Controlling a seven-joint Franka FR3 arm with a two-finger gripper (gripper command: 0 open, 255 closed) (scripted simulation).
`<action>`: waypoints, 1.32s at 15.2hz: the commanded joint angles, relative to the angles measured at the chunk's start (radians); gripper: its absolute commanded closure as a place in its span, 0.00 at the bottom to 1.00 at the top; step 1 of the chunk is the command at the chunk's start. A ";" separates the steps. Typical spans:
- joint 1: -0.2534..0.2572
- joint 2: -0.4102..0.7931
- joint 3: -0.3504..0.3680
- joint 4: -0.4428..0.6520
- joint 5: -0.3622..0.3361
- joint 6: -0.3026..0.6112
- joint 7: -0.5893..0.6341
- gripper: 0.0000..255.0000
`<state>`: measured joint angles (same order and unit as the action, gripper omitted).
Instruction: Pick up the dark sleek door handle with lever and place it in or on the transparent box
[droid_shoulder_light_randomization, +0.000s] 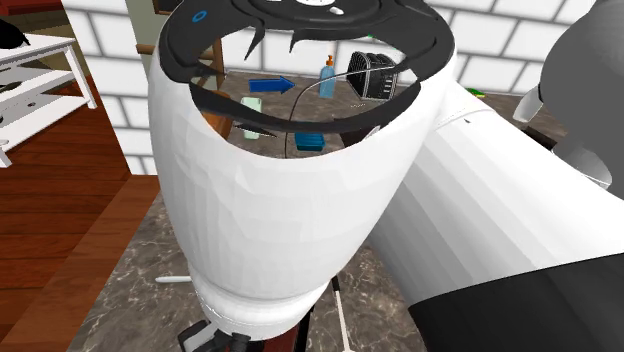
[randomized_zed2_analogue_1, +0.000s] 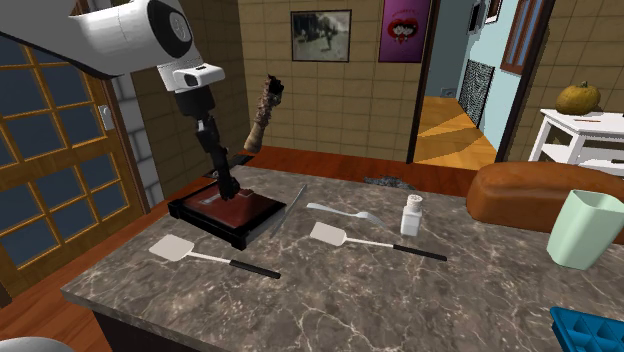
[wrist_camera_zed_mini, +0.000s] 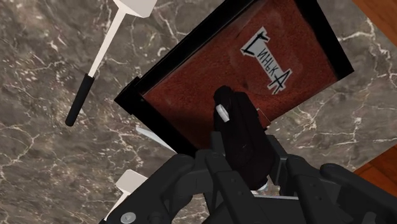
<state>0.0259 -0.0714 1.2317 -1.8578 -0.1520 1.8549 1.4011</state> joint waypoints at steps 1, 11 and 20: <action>0.000 0.000 0.000 -0.003 0.000 0.003 0.001 1.00; 0.000 0.000 0.000 -0.003 -0.001 0.003 0.001 0.00; 0.004 -0.006 0.008 0.120 0.010 -0.122 -0.007 0.00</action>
<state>0.0301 -0.0776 1.2401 -1.7381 -0.1421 1.7332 1.3939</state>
